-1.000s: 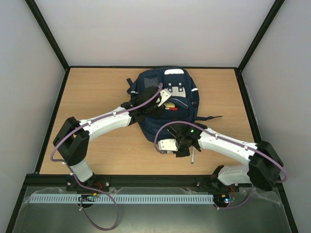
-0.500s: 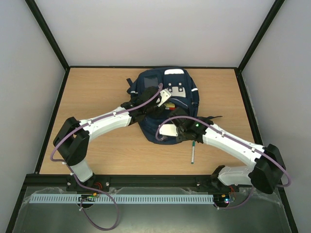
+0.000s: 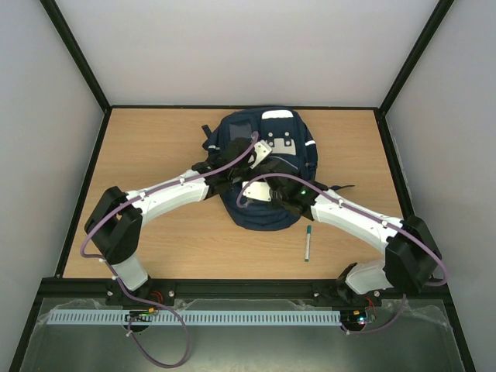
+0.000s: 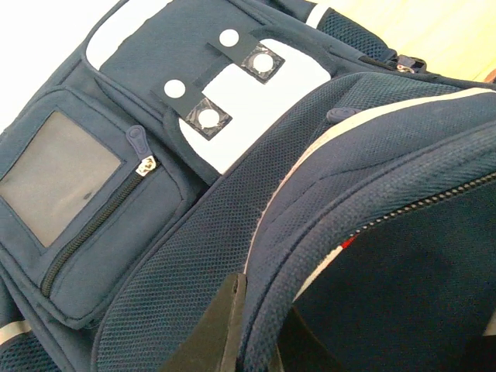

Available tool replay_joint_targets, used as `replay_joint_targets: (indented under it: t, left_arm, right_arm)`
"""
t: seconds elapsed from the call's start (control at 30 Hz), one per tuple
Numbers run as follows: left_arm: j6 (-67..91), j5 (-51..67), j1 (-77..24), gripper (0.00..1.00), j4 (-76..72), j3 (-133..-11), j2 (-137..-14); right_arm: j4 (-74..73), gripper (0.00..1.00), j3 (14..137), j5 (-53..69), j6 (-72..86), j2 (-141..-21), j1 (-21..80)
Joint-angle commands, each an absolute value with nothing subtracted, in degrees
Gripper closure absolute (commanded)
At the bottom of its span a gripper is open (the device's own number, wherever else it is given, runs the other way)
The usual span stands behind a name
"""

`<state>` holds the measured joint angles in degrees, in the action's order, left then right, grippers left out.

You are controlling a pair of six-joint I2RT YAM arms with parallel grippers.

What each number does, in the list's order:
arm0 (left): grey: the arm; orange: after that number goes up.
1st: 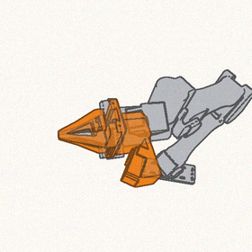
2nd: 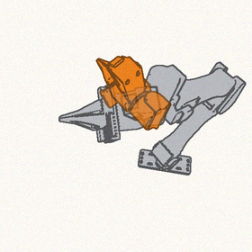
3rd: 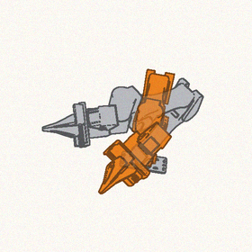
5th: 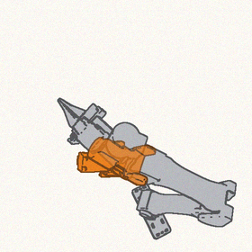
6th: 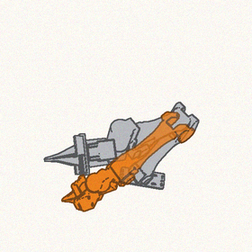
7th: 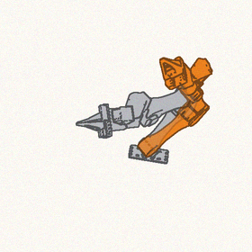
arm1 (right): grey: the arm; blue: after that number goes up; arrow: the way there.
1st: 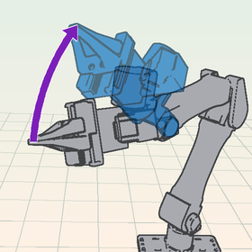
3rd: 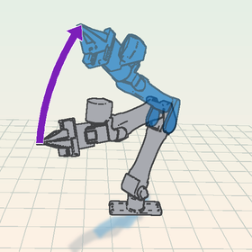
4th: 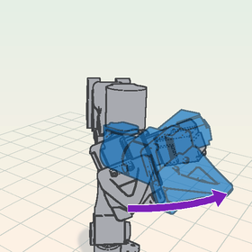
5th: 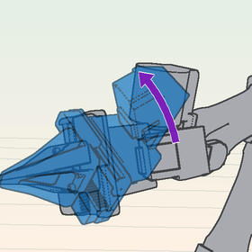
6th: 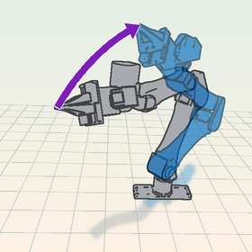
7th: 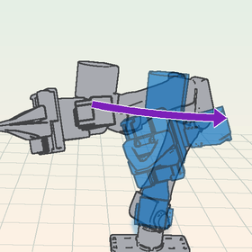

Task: Pack the student bag
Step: Place the stationery in the student bag.

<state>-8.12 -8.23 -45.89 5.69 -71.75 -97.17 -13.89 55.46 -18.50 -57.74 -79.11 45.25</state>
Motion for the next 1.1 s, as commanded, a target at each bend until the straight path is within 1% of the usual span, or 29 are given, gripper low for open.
replay_joint_targets:
  t: [0.0, 0.03, 0.1, 0.27, 0.43, 0.63, 0.83, 1.07]
  left_arm:
    - [-7.37, -8.39, -46.23, 0.97, 4.49, -74.22, -93.34]
    - [-7.38, -8.43, -46.23, 0.97, 4.48, -74.19, -93.34]
    - [-7.43, -8.39, -46.22, 0.97, 4.48, -74.18, -93.21]
    - [-7.34, -8.26, -46.05, 0.97, 4.46, -74.27, -93.25]
    - [-7.33, -8.35, -46.05, 0.97, 4.48, -74.18, -93.27]
    - [-7.27, -8.19, -46.04, 0.97, 4.48, -74.22, -93.54]
    - [-7.23, -8.17, -46.05, 0.96, 4.55, -74.27, -93.51]
    - [-7.12, -7.74, -46.01, 0.96, 4.65, -74.36, -93.78]
  right_arm:
    - [-5.21, 0.87, 54.56, -22.69, -56.99, -81.47, 43.82]
    - [-4.14, 0.83, 54.2, -23.08, -56.83, -81.55, 43.73]
    - [-3.14, 0.78, 53.82, -23.37, -56.49, -81.52, 43.66]
    - [-3.38, 0.73, 53.24, -22.81, -55.64, -80.51, 43.59]
    - [-6.84, 0.72, 53.06, -20.51, -53.77, -78.88, 43.59]
    - [-20.97, 0.72, 55.63, -12.53, -50.24, -74.38, 43.59]
    - [-28.53, 0.72, 50.31, -7.9, -50.98, -67.57, 43.59]
    - [-38.06, 0.74, 43.99, -5.45, -53.37, -63.39, 43.42]
